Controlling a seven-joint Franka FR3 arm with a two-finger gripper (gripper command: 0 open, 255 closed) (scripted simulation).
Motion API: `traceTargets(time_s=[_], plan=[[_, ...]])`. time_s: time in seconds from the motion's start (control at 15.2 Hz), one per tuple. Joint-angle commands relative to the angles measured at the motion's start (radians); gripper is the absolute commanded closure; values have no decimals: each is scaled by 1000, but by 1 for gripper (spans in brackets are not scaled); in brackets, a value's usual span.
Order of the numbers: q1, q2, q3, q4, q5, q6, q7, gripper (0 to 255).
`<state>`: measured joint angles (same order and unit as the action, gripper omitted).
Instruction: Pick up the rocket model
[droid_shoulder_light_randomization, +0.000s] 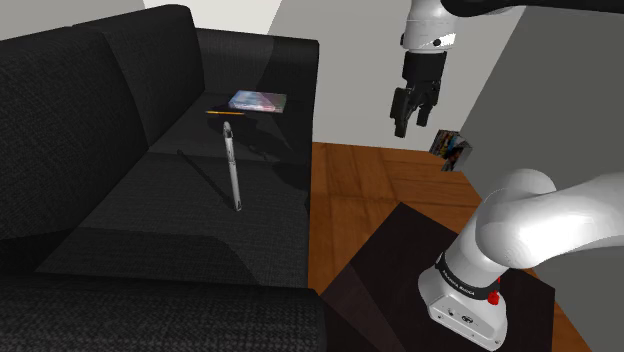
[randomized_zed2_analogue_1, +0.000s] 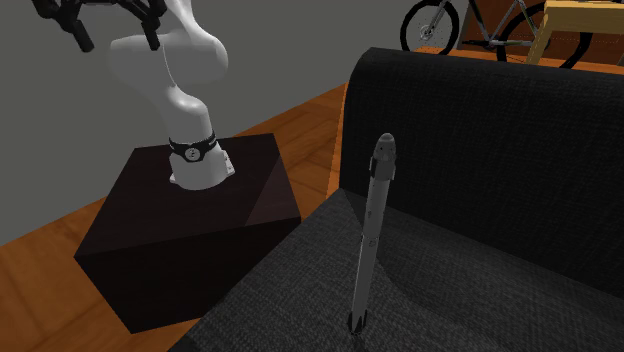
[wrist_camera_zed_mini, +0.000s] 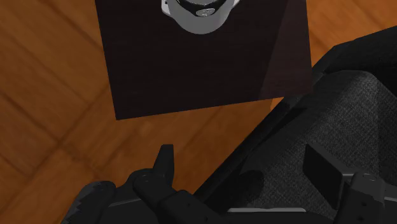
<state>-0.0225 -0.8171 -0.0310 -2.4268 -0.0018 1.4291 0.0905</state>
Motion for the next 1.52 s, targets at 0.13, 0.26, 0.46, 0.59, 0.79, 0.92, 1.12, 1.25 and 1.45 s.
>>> traceTargets(time_s=[0.13, 0.26, 0.46, 0.59, 0.79, 0.92, 1.12, 1.25, 1.45], plan=[[13, 61, 29, 32, 27, 32, 32, 0], [24, 123, 58, 69, 51, 62, 64, 0], [39, 219, 98, 133, 79, 101, 109, 0], [48, 285, 123, 181, 93, 123, 139, 0], [59, 386, 159, 262, 107, 151, 184, 0], [65, 454, 182, 322, 111, 165, 215, 0], [75, 559, 214, 421, 110, 179, 261, 0], [83, 631, 234, 493, 104, 183, 293, 0], [97, 743, 261, 612, 88, 181, 341, 0]])
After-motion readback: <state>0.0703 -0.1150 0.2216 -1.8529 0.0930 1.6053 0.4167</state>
